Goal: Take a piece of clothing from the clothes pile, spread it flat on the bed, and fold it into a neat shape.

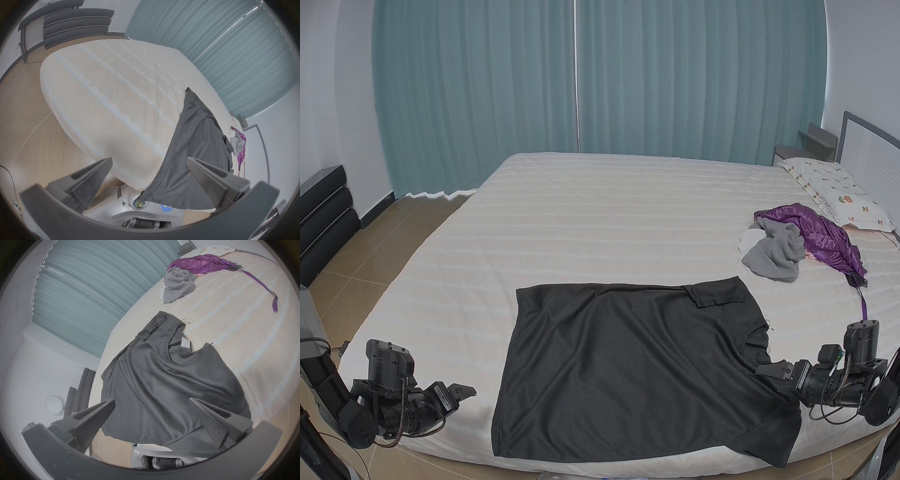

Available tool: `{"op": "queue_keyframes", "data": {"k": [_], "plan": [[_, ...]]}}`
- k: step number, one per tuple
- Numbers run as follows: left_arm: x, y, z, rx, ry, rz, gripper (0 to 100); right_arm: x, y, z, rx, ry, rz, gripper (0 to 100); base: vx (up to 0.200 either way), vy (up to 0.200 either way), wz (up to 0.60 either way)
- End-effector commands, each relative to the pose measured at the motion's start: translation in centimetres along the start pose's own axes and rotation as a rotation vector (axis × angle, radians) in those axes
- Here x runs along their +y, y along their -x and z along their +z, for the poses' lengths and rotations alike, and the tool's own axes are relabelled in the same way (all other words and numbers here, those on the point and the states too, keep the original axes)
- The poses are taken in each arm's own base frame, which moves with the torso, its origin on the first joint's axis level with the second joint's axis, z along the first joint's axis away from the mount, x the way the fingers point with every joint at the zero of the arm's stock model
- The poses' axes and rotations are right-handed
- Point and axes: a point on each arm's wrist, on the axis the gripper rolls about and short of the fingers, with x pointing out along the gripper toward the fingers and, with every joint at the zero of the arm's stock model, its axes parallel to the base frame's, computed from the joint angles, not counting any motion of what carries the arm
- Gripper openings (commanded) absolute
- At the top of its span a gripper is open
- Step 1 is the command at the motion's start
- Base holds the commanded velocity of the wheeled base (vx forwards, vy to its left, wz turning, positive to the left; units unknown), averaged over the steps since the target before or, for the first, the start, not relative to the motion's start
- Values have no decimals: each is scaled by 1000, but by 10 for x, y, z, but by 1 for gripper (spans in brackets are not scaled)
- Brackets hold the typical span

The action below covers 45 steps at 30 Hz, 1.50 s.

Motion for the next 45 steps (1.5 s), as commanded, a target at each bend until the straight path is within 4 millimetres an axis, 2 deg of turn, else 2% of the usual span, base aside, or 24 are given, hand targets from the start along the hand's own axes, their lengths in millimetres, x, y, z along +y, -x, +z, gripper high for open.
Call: {"op": "queue_keyframes", "data": {"k": [1, 5, 15, 26, 34, 36, 37, 38, 42, 45], "plan": [[-1, 0, -1, 3, 0, -2, 100, -3, 1, -4, 16, -8, -13, 100, 0, -200, 0], [-1, 0, -1, 5, -4, -4, 100, -3, 1, -4, 16, -8, -13, 100, 0, -200, 0], [-4, 3, 1, -13, -3, -20, 100, -2, 2, -4, 15, -7, -12, 100, 0, 0, 0], [-26, 9, 22, -119, -7, -120, 100, 2, 0, -8, 37, 7, 2, 100, 0, 0, 0], [-52, 2, 48, -161, -22, -165, 100, 3, 0, -8, 35, -8, 7, 100, 0, 0, 0], [-71, -3, 67, -157, -23, -175, 100, 3, 0, -7, 32, -5, 8, 100, 0, 0, 0], [-71, -3, 67, -157, -23, -175, 100, 3, 0, -7, 32, -5, 8, 100, 0, 0, 0], [-84, -7, 79, -149, -27, -179, 100, 3, 0, -7, 30, -4, 10, 100, 0, 0, 0], [-107, -16, 100, -135, -34, -205, 100, 3, 0, -7, 30, -4, 10, 100, 0, 0, 0], [-125, -34, 120, -121, -34, -205, 100, 3, 0, -7, 29, -3, 11, 100, 0, 0, 0]]}}
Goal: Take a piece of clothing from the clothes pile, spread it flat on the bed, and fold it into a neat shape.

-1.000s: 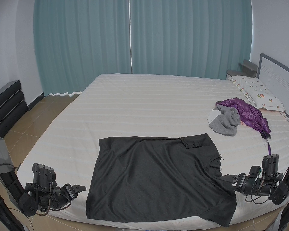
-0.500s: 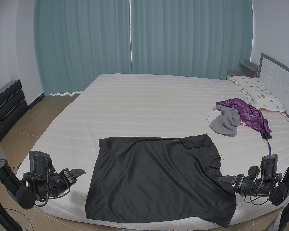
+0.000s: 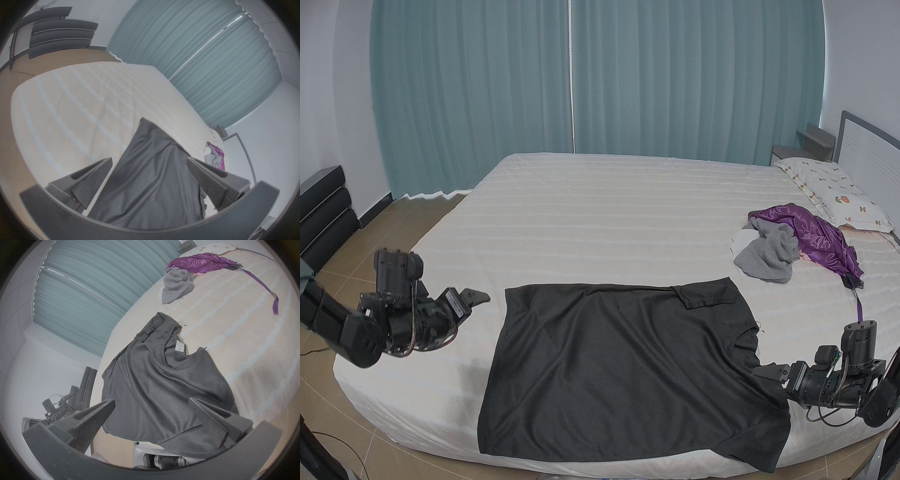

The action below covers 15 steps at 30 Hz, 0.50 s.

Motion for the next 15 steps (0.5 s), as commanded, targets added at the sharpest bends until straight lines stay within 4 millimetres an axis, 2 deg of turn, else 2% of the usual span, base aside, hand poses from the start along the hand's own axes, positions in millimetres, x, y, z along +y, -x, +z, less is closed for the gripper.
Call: {"op": "queue_keyframes", "data": {"k": [1, 5, 6, 8, 15], "plan": [[-26, -43, 32, 32, -1, -7, 100, -2, 2, -3, 9, -3, -6, 100, 0, 0, 0], [-34, -76, 44, 54, -13, 14, 100, -1, 3, -3, 6, -2, -3, 100, 0, 0, 0], [-34, -78, 44, 58, -13, 14, 100, -1, 2, -3, 8, -1, -3, 100, 0, 0, 0], [-34, -105, 41, 88, -14, 23, 100, -1, 2, -4, 15, -1, -3, 100, 0, 0, 0], [-24, -156, 36, 110, -4, 54, 100, 2, 1, -6, 24, -10, 8, 100, 0, 0, 0]]}}
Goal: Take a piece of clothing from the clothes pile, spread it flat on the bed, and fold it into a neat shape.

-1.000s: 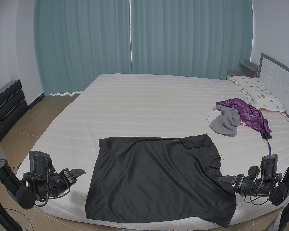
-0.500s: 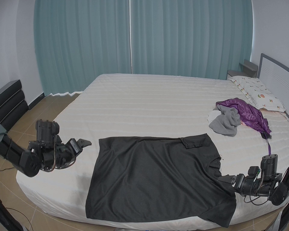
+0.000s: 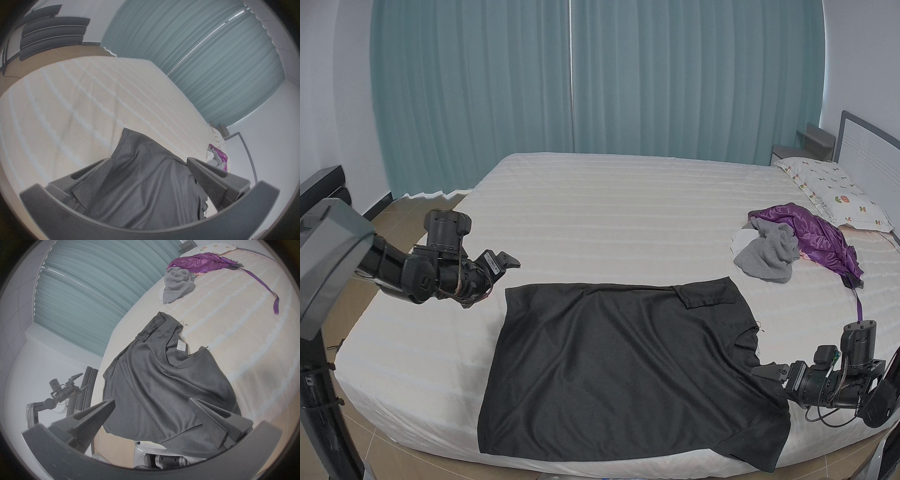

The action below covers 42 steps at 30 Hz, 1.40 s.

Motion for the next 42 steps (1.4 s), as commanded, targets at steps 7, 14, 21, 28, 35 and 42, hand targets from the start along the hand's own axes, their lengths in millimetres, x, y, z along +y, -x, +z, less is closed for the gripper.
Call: {"op": "queue_keyframes", "data": {"k": [7, 14, 21, 28, 35, 42], "plan": [[22, -88, -9, 42, 9, 63, 100, -1, 1, -6, 25, -11, -5, 100, 0, 0, 0], [26, -113, -3, 0, 4, 68, 100, 0, -4, -4, 27, -6, -2, 100, 0, 0, 0], [25, -124, 4, -30, -22, 53, 100, 2, -4, -5, 30, 3, 8, 100, 0, 0, 0], [26, -130, 6, -62, -26, 69, 100, 2, -5, -5, 30, 6, 9, 100, 0, 0, 0], [33, -142, 2, -55, -30, 80, 100, 5, -7, -4, 28, 10, 18, 100, 0, 0, 0], [35, -145, 10, -91, -13, 72, 0, 10, -24, 8, 6, 11, 34, 100, 0, 0, 0]]}}
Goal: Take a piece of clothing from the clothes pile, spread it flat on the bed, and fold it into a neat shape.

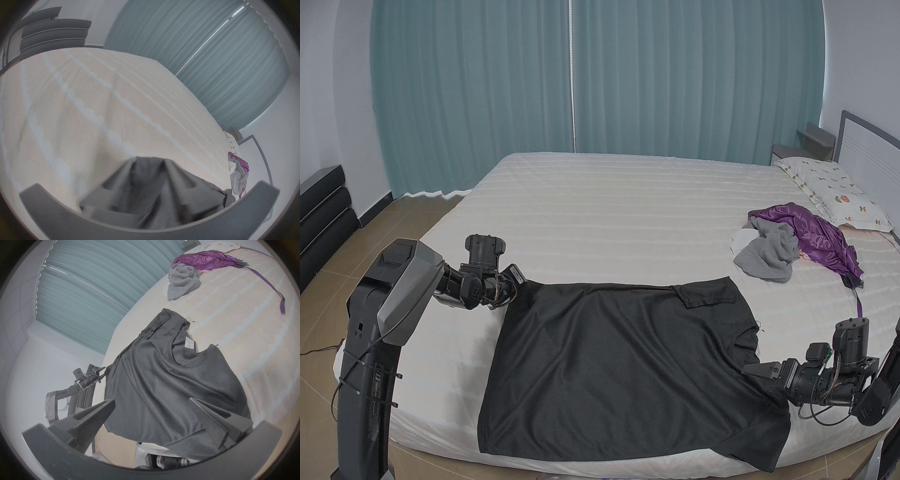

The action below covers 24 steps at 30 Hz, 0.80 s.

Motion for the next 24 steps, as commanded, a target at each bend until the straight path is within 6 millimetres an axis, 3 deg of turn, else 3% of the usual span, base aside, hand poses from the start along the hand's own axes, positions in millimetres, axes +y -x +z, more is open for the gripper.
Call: {"op": "queue_keyframes", "data": {"k": [1, 5, 6, 11, 13, 14, 18, 24], "plan": [[3, -2, 4, -20, 9, 1, 0, 3, -13, 8, -10, -5, 9, 100, 0, 0, 0], [4, -3, 15, -70, 37, 7, 0, 15, -37, 34, -116, 12, 8, 100, 0, 0, 0], [4, -4, 18, -84, 72, 0, 0, 21, -48, 48, -160, 19, 13, 100, 0, 0, 0], [1, -9, 24, -105, 188, -44, 0, 38, -97, 78, -168, -13, -21, 100, 0, 0, 0], [2, -10, 26, -109, 194, -45, 0, 42, -108, 85, -172, -41, -32, 100, 0, 0, 0], [5, -10, 28, -111, 200, -41, 0, 46, -124, 93, -156, -86, -50, 100, 0, 0, 0], [8, -11, 28, -108, 207, -38, 0, 40, -160, 101, -78, -137, -137, 100, 0, 0, 0], [10, -13, 24, -94, 213, -32, 0, 41, -194, 116, -46, -175, -179, 100, 0, 0, 0]]}}
